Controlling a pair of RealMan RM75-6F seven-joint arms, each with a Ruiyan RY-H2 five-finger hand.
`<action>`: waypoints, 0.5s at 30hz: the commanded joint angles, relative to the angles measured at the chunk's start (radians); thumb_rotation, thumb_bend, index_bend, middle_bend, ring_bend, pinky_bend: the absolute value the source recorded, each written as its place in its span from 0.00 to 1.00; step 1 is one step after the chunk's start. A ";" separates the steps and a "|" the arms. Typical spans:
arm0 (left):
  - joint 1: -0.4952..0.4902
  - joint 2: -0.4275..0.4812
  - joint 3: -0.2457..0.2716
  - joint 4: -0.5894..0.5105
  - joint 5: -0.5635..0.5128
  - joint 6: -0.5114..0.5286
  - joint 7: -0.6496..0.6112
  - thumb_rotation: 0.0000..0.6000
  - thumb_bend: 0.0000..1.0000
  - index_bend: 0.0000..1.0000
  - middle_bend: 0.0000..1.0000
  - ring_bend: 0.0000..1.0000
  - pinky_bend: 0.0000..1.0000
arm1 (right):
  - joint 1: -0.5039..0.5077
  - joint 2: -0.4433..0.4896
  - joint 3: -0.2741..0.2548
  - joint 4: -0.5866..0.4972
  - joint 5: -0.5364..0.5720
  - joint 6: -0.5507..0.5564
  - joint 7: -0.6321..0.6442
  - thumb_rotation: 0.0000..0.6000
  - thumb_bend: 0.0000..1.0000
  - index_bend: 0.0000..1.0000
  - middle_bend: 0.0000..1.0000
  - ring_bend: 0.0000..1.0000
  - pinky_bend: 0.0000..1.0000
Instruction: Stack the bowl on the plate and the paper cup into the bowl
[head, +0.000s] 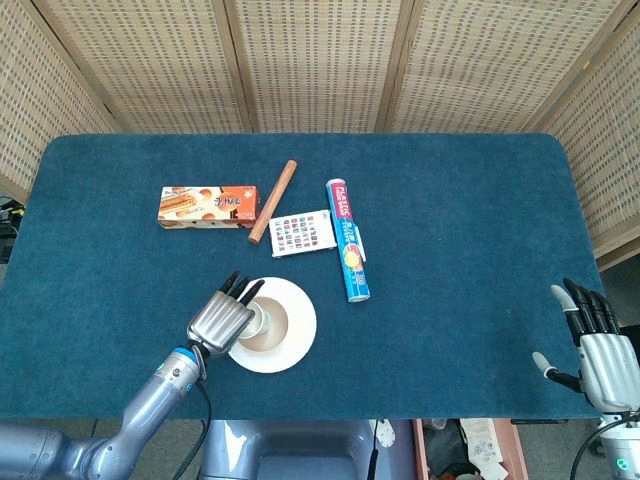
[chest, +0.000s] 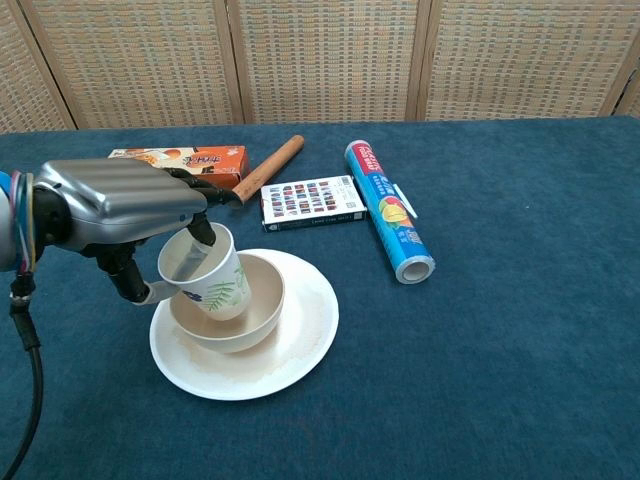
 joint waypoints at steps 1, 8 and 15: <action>-0.022 -0.021 0.005 0.015 -0.025 0.016 0.011 1.00 0.40 0.61 0.00 0.00 0.00 | -0.001 0.001 0.001 0.001 0.001 0.002 0.005 1.00 0.20 0.03 0.00 0.00 0.00; -0.048 -0.043 0.013 0.027 -0.047 0.032 0.011 1.00 0.40 0.61 0.00 0.00 0.00 | -0.001 0.002 0.001 0.003 0.001 0.002 0.010 1.00 0.20 0.03 0.00 0.00 0.00; -0.075 -0.056 0.021 0.029 -0.083 0.048 0.028 1.00 0.40 0.58 0.00 0.00 0.00 | -0.002 0.003 0.003 0.004 0.000 0.005 0.016 1.00 0.20 0.03 0.00 0.00 0.00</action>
